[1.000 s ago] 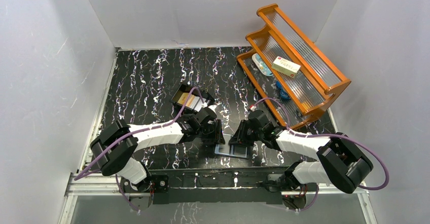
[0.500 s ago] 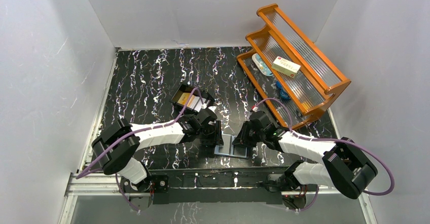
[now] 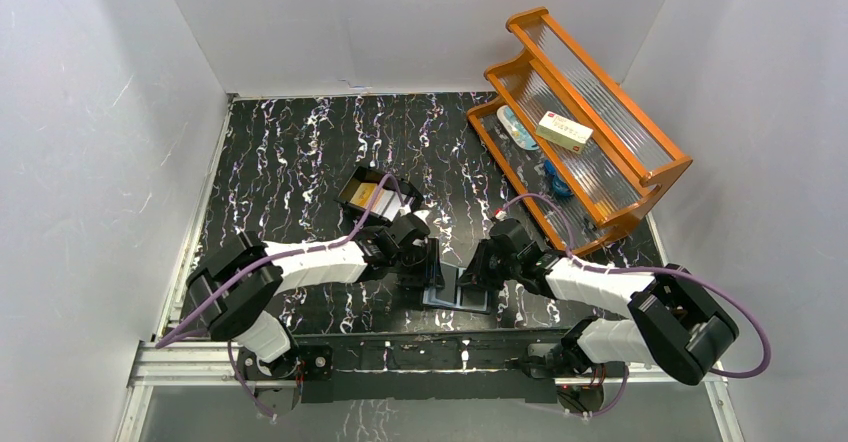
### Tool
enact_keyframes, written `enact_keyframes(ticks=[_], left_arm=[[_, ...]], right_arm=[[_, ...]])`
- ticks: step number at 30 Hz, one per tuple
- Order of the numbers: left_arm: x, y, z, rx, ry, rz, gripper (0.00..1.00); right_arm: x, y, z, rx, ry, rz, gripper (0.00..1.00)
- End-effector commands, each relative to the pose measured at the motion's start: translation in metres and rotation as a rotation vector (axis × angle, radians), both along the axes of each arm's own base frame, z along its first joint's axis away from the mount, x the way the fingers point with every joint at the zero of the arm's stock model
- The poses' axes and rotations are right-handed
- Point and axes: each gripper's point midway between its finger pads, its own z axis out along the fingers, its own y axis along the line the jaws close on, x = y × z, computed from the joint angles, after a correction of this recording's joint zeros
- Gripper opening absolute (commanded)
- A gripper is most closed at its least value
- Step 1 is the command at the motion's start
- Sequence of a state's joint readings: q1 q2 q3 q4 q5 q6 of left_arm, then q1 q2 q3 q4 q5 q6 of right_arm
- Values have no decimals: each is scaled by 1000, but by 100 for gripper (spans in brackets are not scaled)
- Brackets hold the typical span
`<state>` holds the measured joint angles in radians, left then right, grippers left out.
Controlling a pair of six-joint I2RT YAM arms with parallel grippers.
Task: Put the credit cards into the card holder
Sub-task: Turn over the card slot in the card holder.
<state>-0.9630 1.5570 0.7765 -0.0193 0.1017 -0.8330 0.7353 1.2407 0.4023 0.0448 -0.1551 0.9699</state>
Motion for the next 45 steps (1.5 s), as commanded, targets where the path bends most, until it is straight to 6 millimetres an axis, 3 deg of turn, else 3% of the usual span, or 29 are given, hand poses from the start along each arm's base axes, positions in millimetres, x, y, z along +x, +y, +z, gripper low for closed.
enact_keyframes(ticks=[1, 13, 24, 35, 45], left_arm=[[-1, -5, 3, -38, 15, -6, 41], [-3, -22, 37, -172, 3, -20, 41], [-4, -30, 50, -221, 3, -40, 41], [-4, -43, 62, -281, 9, -71, 41], [-5, -52, 65, -311, 18, -87, 41]], right_arm=[[-1, -7, -11, -44, 1, -7, 17], [-2, -7, -14, -42, 5, -5, 16], [0, -6, -5, -34, -9, -7, 17], [10, -14, 19, -46, -95, -44, 27], [11, -23, 23, -98, -100, -58, 24]])
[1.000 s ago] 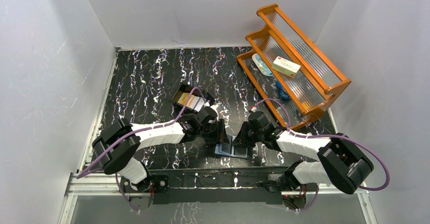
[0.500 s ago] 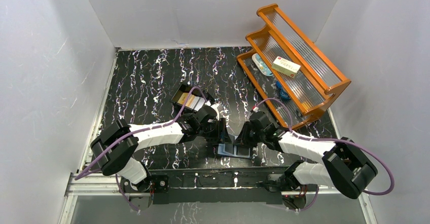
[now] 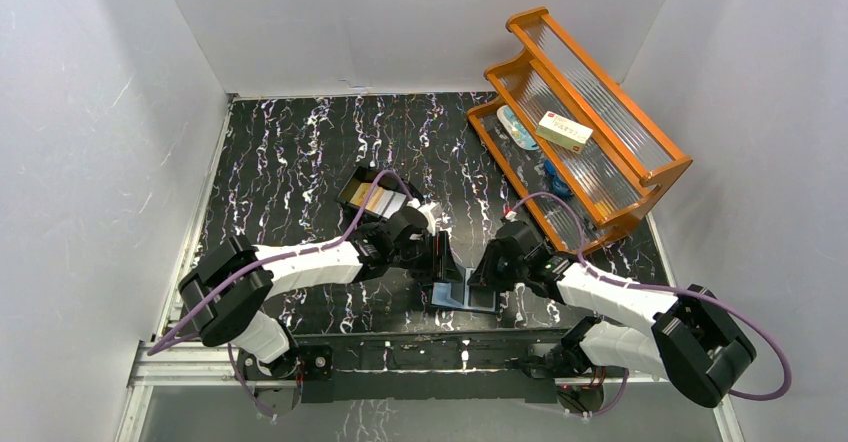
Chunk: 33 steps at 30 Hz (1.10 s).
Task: Put the credit cards into the card holder
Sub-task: Turn over the card slot in the card holder.
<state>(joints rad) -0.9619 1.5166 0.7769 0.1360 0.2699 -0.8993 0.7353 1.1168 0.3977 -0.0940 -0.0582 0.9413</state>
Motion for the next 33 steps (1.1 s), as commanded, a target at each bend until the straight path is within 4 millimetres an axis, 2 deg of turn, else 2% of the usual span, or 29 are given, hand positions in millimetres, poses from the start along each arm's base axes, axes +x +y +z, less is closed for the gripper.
enact_keyframes(ticks=[1, 7, 15, 26, 30, 32, 33], left_arm=[[4, -14, 20, -69, -13, -22, 41], [7, -28, 28, -113, -22, -44, 41], [2, -45, 16, -125, 11, -80, 41], [-1, -59, 16, -144, 14, -107, 41], [12, -46, 15, -32, -42, -69, 41], [28, -28, 11, 107, -100, -26, 41], [33, -12, 7, 197, -116, -16, 41]], right_arm=[[12, -4, 20, -37, -53, -22, 24], [21, -29, 40, -136, -130, -91, 25], [23, -51, 57, -176, -177, -172, 25], [28, -55, 89, -106, -250, -239, 27], [27, -50, 92, -79, -259, -210, 28], [25, -46, 91, -67, -253, -194, 30], [25, -46, 91, -67, -252, -189, 31]])
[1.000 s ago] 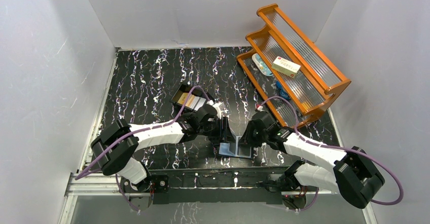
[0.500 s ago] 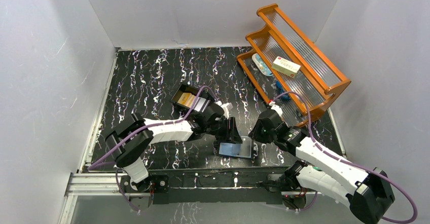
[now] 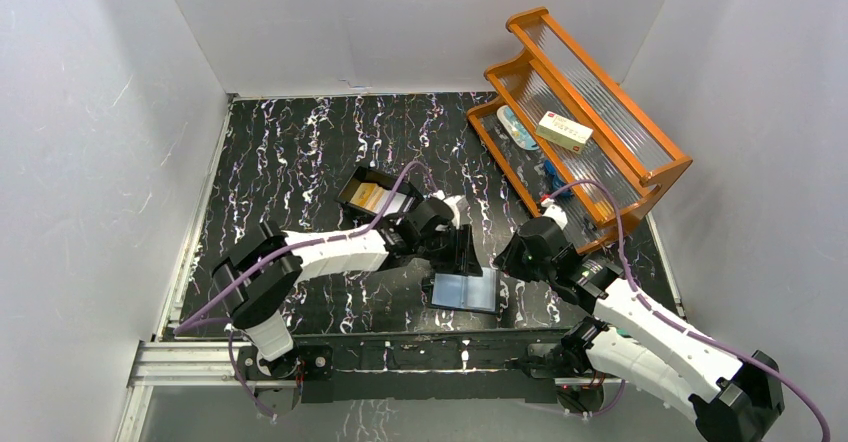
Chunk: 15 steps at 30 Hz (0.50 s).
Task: Put the credit cards into the card holder
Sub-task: Turn over the card slot in the card holder.
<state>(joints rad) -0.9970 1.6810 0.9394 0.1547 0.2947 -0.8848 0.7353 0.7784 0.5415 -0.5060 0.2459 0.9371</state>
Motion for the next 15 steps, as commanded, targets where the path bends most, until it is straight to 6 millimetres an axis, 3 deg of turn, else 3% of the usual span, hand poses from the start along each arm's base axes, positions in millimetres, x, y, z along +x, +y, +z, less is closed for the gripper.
enact_keyframes(ticks=[1, 10, 15], left_arm=[[33, 42, 9, 266, -146, 60, 41], [130, 157, 63, 632, -431, 216, 40], [170, 217, 52, 810, -469, 250, 39]], right_arm=[[7, 10, 21, 50, -49, 20, 32], [8, 20, 31, 86, -87, 75, 34], [9, 24, 35, 105, -111, 96, 34]])
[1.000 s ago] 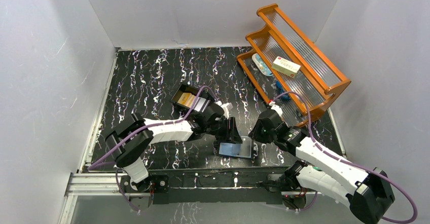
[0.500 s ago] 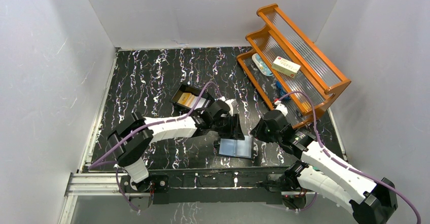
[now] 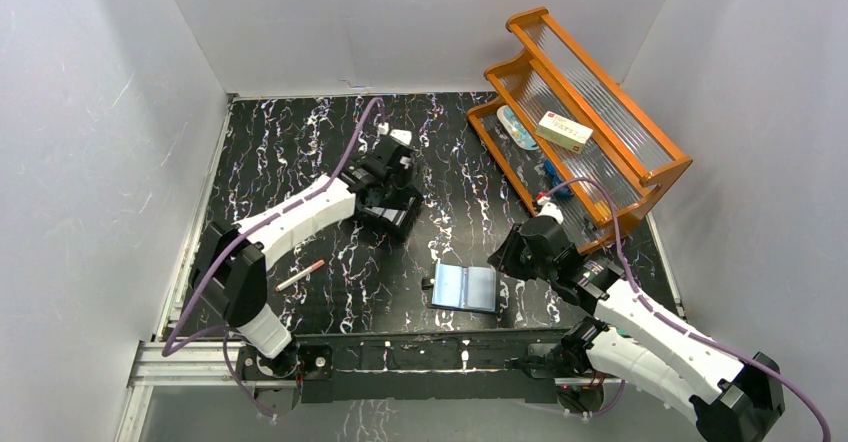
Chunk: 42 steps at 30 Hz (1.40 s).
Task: Put the credit cards into the card holder
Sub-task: Turn over the card slot in the card holder, then pick up the credit card from the storage box.
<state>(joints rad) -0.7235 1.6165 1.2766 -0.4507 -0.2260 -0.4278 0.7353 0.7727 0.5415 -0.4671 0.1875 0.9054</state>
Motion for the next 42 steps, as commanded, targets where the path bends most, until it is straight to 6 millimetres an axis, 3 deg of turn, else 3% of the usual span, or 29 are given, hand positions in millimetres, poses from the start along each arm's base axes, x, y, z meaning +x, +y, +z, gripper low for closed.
enact_keyframes(ticks=[1, 9, 27, 33, 42], left_arm=[[22, 69, 0, 234, -22, 13, 39], [55, 84, -33, 273, 2, -47, 48], [89, 88, -92, 416, 25, -110, 56], [78, 76, -94, 342, 57, -138, 50], [70, 53, -59, 198, 18, -173, 34]], right_arm=[[11, 14, 29, 71, -97, 36, 34], [16, 20, 39, 82, -123, 53, 34], [14, 16, 38, 84, -136, 46, 34], [14, 15, 37, 85, -140, 43, 34], [14, 20, 31, 89, -125, 58, 34]])
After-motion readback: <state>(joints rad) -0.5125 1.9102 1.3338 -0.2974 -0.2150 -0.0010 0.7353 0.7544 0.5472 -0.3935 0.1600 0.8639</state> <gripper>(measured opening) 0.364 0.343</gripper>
